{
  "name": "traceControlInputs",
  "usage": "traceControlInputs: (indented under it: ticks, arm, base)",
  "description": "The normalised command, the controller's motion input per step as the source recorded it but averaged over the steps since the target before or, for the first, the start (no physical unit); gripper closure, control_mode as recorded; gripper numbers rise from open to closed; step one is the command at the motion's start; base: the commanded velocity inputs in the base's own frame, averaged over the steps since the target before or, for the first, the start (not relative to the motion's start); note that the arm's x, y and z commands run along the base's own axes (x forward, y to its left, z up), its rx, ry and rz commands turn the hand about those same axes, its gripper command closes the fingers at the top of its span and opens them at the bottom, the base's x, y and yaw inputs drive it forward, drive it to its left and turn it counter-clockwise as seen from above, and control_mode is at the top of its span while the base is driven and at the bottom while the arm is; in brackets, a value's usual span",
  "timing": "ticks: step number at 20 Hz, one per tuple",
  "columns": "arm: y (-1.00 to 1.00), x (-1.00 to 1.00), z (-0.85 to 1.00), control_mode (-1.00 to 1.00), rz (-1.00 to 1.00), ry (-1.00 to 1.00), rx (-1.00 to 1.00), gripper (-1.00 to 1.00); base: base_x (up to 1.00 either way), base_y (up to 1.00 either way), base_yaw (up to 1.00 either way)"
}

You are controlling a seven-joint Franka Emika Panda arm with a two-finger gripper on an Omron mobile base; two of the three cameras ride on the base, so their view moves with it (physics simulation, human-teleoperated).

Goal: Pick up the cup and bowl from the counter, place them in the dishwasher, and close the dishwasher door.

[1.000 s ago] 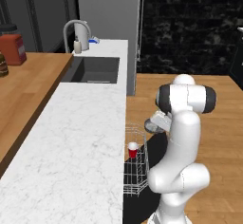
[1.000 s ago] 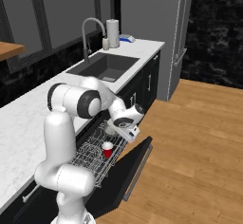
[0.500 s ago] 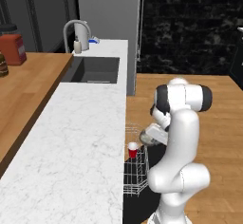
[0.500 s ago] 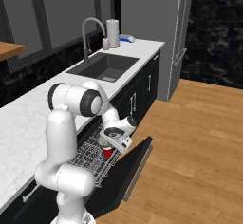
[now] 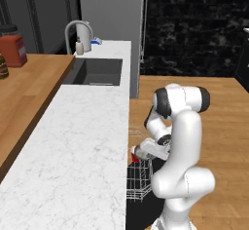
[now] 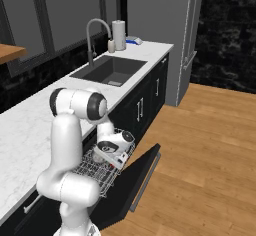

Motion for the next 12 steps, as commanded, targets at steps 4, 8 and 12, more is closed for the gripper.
traceControlInputs:
  ticks: [4, 8, 12]
  arm:
    - [0.39, -0.01, -0.50, -1.00, 0.07, 0.00, 0.01, 1.00]
    - [0.26, 0.00, -0.58, -1.00, 0.02, 0.00, 0.03, 1.00]
    - [0.10, 0.00, -0.71, -1.00, 0.04, 0.00, 0.07, 1.00]
  base:
    - [0.00, 0.00, 0.00]
    - [0.00, 0.00, 0.00]
    - [0.00, 0.00, 0.00]
